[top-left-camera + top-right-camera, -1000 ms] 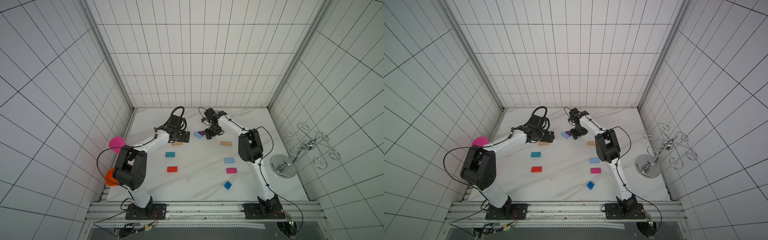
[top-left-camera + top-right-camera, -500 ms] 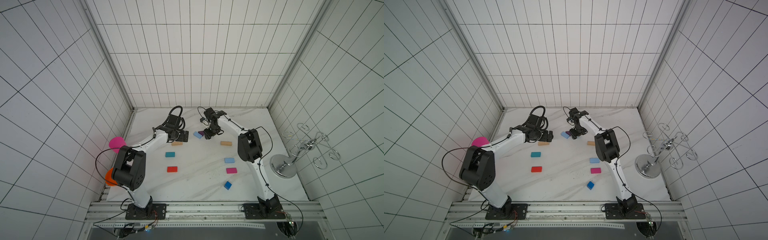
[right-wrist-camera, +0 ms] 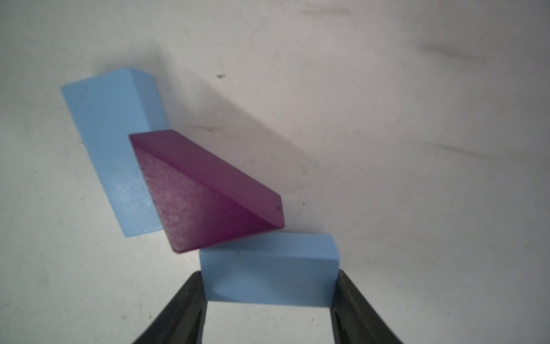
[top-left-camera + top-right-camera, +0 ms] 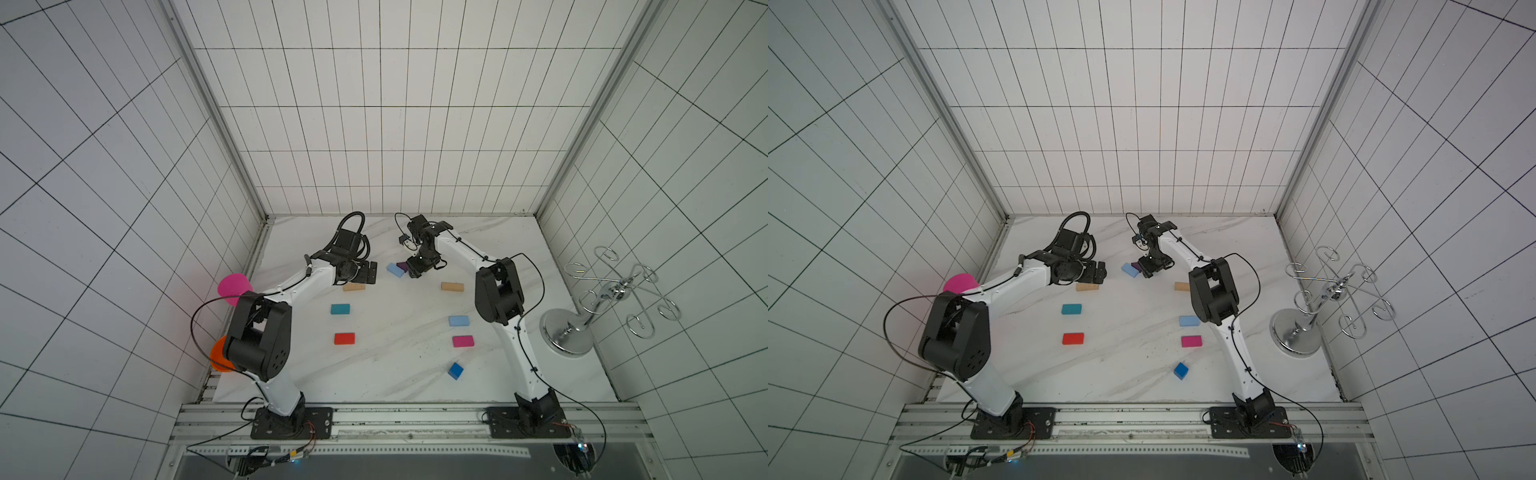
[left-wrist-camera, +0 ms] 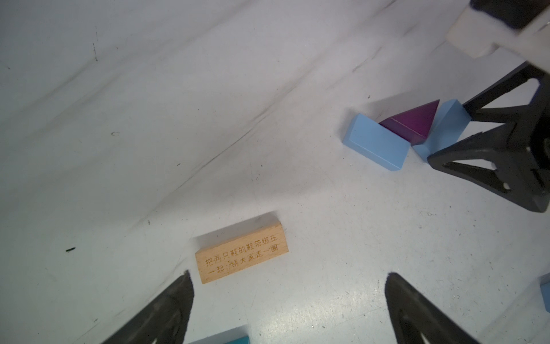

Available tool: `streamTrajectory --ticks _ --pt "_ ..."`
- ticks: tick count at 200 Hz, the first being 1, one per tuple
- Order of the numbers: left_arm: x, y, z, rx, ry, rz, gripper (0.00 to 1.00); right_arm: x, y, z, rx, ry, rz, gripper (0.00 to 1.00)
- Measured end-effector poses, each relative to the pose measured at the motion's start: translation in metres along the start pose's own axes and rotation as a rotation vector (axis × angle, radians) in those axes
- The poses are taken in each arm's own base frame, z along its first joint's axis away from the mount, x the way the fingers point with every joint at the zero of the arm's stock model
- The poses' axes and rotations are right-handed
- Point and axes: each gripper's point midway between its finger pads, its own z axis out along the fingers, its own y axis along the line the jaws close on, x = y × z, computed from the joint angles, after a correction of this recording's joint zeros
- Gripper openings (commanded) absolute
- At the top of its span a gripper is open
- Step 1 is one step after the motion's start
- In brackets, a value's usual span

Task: Assemble a heart with building blocks
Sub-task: Assemble the building block at the center of the board.

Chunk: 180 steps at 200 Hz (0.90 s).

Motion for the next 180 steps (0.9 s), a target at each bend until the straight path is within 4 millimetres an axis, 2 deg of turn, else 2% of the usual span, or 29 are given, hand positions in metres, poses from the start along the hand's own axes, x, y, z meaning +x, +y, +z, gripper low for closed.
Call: streamTrajectory --ticks 180 --pt "0.0006 0.0024 0.0004 0.005 0.003 -0.008 0.99 -0.0035 -0.0018 0.0011 0.008 -0.01 -0.061 0.48"
